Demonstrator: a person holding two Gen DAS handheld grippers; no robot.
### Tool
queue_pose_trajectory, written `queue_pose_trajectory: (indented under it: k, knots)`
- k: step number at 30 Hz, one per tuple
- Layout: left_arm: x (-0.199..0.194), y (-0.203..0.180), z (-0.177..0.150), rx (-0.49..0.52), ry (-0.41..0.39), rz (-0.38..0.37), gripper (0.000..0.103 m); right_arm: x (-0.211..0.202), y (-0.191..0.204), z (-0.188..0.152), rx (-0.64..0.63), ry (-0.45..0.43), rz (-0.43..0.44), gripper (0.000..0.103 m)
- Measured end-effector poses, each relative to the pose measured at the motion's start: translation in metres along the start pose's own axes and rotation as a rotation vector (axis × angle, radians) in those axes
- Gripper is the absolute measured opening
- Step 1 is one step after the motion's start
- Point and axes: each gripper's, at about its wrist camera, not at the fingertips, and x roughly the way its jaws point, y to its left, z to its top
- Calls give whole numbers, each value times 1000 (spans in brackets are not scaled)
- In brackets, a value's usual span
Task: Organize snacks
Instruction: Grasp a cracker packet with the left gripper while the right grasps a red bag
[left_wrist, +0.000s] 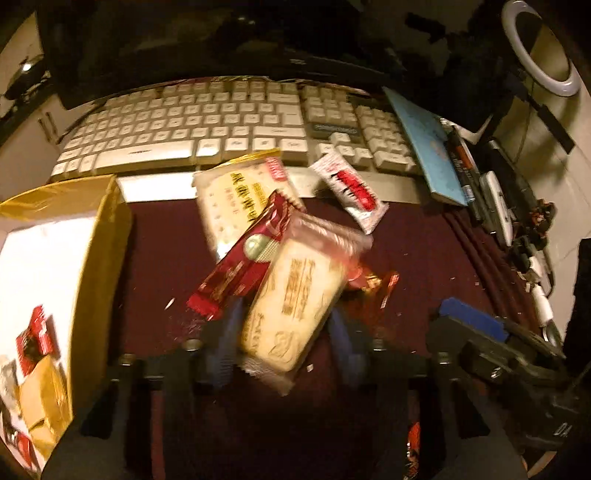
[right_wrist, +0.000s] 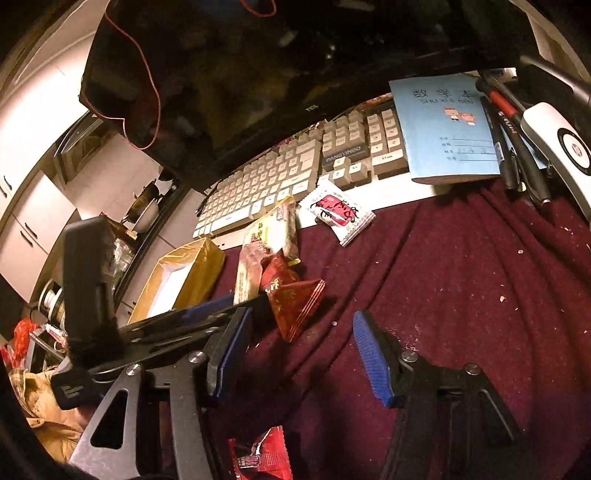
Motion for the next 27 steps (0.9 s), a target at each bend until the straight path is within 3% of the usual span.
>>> queue_pose_trajectory:
  k: [5,9,12,17,20,22,27]
  knots:
    - [-12,3,-19,-3,24,-59,33,3,1,-1,-6,12,2,59]
    - [-10,11,-24,-41,17,-71,38,5,9,-2,-34,27,-3,60]
    - [-13,7,-27,-9,21,-47,33,10,24,9,-81,58,-69,61]
    - [-42,23,-40,-56,-46,-121,29,35,41,33,-157,93,-94,58]
    - [-58,44,-53,-122,-52,-185,29,61,48,31,-220,135,-156,48]
    - [-73,56,-64,-144,-77,-199,29,72,55,23,-279,155,-227,32]
    - [-104,87,-77,-207,-125,-218,29,61,69,11,-323,126,-279,27]
